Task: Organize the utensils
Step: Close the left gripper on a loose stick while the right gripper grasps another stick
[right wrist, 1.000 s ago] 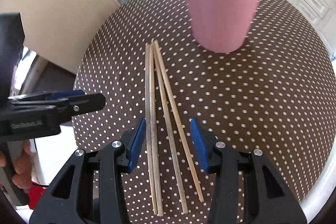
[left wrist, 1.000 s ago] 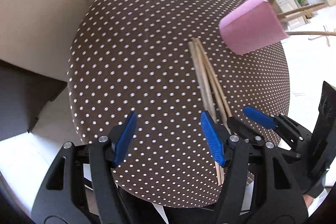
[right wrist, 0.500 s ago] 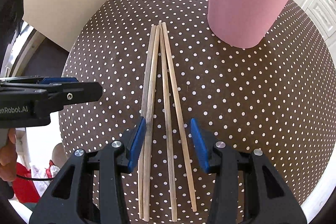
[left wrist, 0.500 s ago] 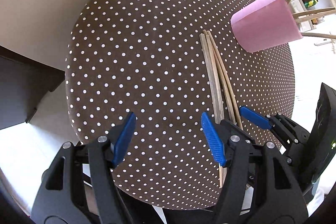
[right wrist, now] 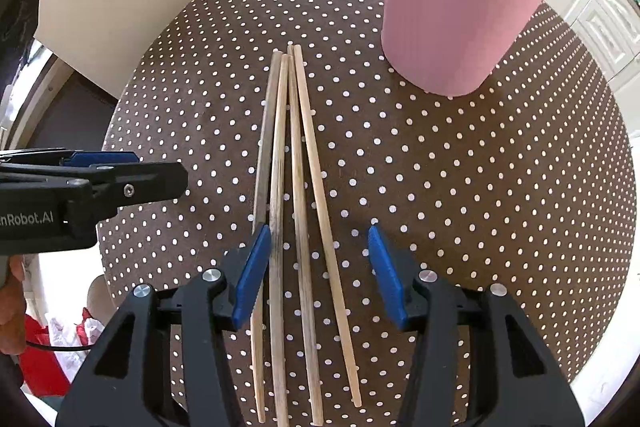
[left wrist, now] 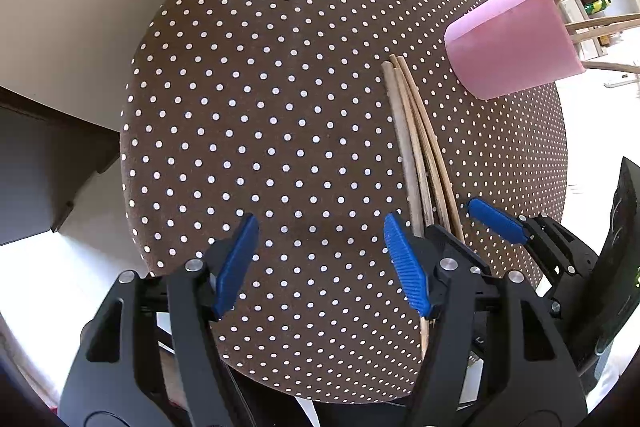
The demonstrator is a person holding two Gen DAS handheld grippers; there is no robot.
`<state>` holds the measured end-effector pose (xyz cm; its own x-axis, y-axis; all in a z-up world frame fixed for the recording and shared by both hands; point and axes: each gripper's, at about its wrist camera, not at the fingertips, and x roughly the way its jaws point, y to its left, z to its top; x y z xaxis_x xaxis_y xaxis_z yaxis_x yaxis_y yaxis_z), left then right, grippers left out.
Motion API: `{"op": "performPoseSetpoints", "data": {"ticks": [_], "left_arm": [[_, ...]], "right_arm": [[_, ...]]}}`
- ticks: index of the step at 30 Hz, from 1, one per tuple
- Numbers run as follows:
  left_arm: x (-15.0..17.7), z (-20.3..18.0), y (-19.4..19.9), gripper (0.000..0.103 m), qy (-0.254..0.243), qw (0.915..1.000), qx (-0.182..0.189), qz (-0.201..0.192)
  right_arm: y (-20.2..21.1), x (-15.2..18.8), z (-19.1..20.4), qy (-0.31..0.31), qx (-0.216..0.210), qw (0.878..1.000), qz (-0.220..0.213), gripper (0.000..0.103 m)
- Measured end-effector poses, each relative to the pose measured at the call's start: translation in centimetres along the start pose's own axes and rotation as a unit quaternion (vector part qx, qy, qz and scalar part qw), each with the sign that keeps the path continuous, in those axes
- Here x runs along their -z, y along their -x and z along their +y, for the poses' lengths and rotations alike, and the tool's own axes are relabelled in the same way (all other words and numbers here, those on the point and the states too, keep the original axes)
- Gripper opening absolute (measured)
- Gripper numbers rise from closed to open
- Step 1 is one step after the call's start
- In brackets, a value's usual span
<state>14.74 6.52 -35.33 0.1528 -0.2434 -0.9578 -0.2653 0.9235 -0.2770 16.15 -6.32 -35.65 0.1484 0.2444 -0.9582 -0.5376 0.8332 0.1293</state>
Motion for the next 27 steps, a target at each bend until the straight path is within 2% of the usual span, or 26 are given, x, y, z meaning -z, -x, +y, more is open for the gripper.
{"op": "performPoseSetpoints", "data": {"ticks": [4,8,17,24,27], "left_arm": [[-0.3,-0.9,-0.7,0.065,-0.004,1.0,0.001,0.003],[-0.8,-2.4,-1.4,0.065,-0.017,0.9998,-0.004,0.002],[-2.9,-5.8,-2.9,0.065,-0.044,0.9988,-0.022,-0.005],[-2.9,-9.0,-4.3,0.065,-0.083,0.9935,-0.079,-0.004],[-2.3,-10.3,-4.6,0.066,-0.083,0.9932,-0.081,-0.006]], "right_arm": [[-0.1,-0.3,0.4,0.007,-0.002,1.0,0.006,0.051],[0.6,-0.3,-0.9,-0.032,-0.041,0.999,-0.009,0.051],[1.2,-0.7,-2.8,-0.048,-0.047,0.998,-0.02,0.051],[1.7,-0.3,-2.9,-0.05,-0.049,0.997,-0.026,0.051],[1.8,-0.3,-3.3,-0.051,-0.049,0.997,-0.024,0.051]]}}
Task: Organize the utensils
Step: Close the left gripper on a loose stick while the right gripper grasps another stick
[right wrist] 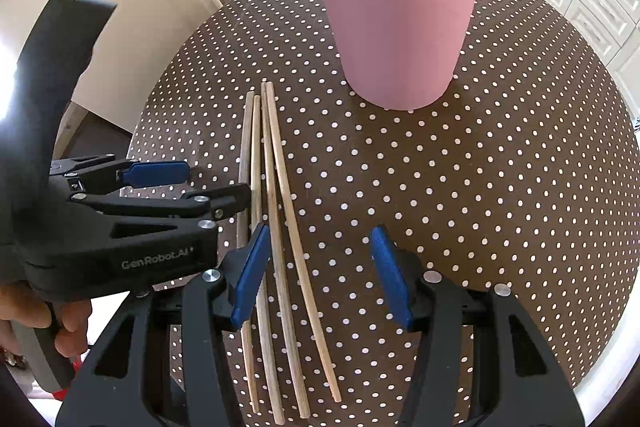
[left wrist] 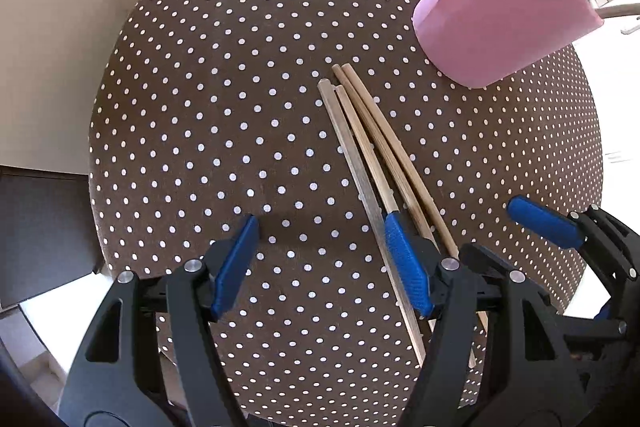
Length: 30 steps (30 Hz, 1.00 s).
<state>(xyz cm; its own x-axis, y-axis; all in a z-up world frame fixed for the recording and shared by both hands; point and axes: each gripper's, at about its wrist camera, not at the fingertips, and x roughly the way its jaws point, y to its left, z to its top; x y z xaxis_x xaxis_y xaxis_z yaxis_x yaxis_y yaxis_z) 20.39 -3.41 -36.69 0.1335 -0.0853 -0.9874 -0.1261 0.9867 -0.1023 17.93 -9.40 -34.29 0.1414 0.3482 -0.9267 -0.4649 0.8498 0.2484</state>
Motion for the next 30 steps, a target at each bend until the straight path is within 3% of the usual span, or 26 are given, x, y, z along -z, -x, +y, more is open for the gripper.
{"op": "performPoseSetpoints", "data": {"ticks": [4,12,16,18,23,30], "left_arm": [[-0.3,-0.9,-0.3,0.066,-0.001,1.0,-0.002,0.004],[-0.9,1.3,-0.2,0.065,-0.003,0.9999,-0.003,0.016],[-2.5,0.2,-0.9,0.064,-0.032,0.998,-0.045,0.032],[-3.1,-0.2,-0.9,0.062,-0.03,0.9979,-0.046,0.034],[-3.9,1.0,-0.5,0.036,-0.016,0.9986,-0.039,0.031],[-4.8,2.0,-0.6,0.026,-0.01,0.9989,-0.031,0.033]], "right_arm": [[0.2,0.0,-0.5,-0.003,0.0,1.0,0.001,0.051],[-0.4,-0.2,-0.7,0.016,0.002,1.0,0.008,0.051],[-0.9,-0.3,-0.2,0.039,0.013,0.999,0.011,0.05],[-1.0,-0.4,-0.2,0.042,0.013,0.999,0.012,0.049],[-1.4,-0.8,0.2,0.053,0.009,0.998,0.015,0.044],[-2.4,-2.0,2.3,0.092,0.019,0.995,0.023,0.034]]}}
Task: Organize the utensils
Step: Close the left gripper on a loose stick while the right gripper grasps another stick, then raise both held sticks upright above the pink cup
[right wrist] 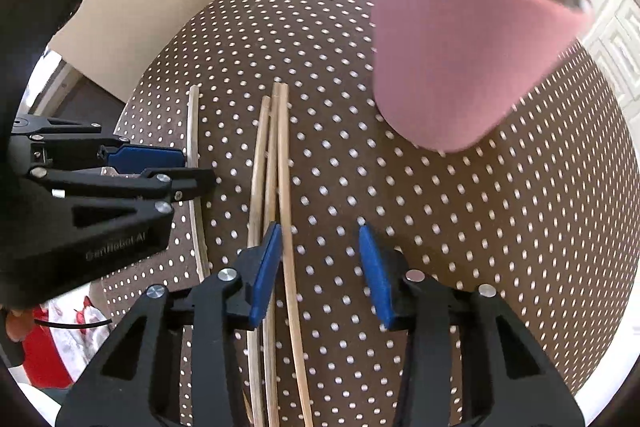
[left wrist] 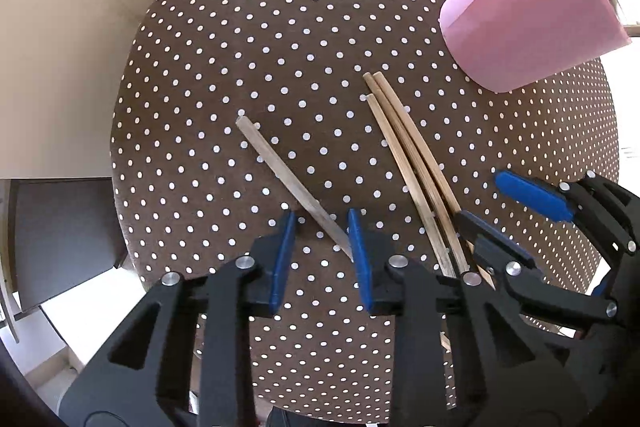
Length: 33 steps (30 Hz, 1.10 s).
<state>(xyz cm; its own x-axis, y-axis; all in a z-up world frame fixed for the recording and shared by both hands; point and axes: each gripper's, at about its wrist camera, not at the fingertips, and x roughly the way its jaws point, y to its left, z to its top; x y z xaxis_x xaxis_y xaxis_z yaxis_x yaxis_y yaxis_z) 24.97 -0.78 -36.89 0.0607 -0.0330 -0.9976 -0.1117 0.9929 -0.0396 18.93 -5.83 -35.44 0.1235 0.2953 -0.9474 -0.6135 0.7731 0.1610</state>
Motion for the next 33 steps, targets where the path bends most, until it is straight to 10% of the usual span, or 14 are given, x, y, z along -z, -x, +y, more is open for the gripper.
{"op": "performPoseSetpoints", "data": {"ticks": [14,33], "left_arm": [[2.3,4.5,-0.1,0.006,0.032,0.9973,0.065,-0.013],[5.0,7.8,8.8,0.005,0.002,0.987,0.12,-0.107]], "right_arm": [[-1.4,-3.1,1.4,0.024,0.023,0.999,0.014,0.004],[8.0,-3.3,0.7,-0.048,-0.058,0.993,-0.087,0.004]]}}
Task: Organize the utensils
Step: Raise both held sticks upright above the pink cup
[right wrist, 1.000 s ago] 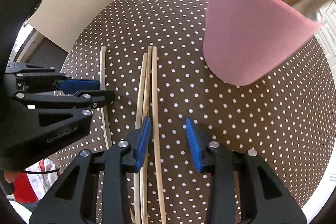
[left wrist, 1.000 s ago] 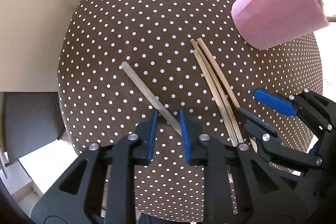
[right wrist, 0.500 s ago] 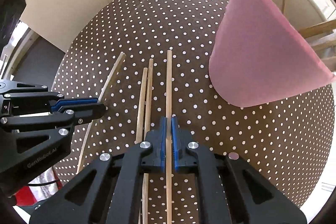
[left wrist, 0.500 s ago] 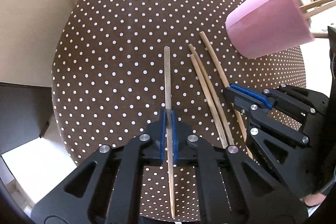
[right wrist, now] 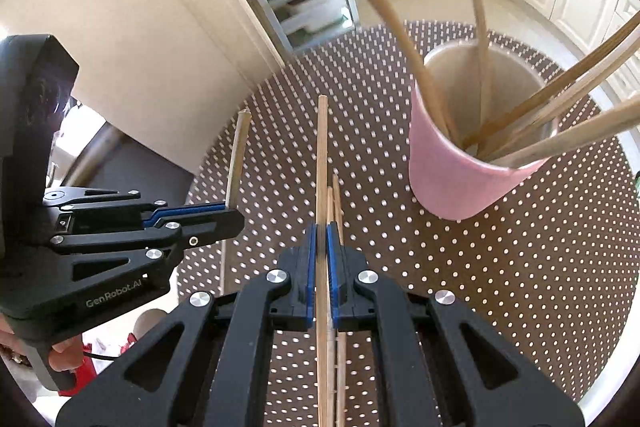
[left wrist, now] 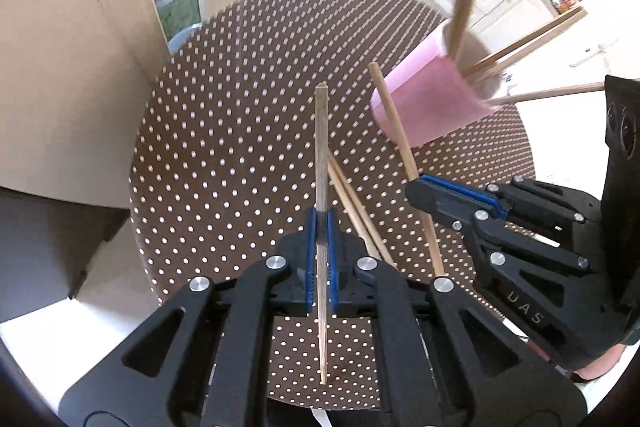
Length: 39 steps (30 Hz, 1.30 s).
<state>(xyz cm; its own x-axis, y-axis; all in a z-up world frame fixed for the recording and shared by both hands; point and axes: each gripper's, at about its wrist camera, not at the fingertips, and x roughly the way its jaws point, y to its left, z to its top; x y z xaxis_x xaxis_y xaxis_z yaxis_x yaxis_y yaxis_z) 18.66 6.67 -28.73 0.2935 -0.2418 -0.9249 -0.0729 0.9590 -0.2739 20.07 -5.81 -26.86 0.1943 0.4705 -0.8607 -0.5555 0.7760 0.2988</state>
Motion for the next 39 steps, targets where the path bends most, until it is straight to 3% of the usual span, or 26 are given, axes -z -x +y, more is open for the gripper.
{"op": "performPoseSetpoints", "data": {"ticks": [11,19,24,32,36,39], "left_arm": [[-0.1,-2.7,6.0,0.005,-0.053,0.9961,0.029,-0.065],[-0.5,-4.5,9.2,0.005,-0.08,0.9909,0.045,-0.098],[-1.2,-6.1,11.3,0.005,-0.094,0.9863,0.055,-0.124],[-3.3,-9.3,14.4,0.005,-0.11,0.9777,0.063,-0.168],[-4.8,-10.6,15.4,0.005,-0.109,0.9745,0.062,-0.186],[-6.0,-11.3,15.6,0.005,-0.105,0.9735,0.058,-0.195]], "right_arm": [[5.7,0.6,2.5,-0.017,0.006,0.996,-0.088,0.004],[9.7,1.1,2.8,-0.036,0.015,0.986,-0.162,0.004],[13.7,1.3,1.8,-0.051,0.024,0.968,-0.245,0.004],[19.2,0.9,-2.1,-0.086,0.031,0.926,-0.367,0.004],[20.7,0.2,-4.3,-0.094,0.022,0.91,-0.404,0.004],[20.5,-0.8,-5.5,-0.083,0.03,0.905,-0.417,0.004]]}}
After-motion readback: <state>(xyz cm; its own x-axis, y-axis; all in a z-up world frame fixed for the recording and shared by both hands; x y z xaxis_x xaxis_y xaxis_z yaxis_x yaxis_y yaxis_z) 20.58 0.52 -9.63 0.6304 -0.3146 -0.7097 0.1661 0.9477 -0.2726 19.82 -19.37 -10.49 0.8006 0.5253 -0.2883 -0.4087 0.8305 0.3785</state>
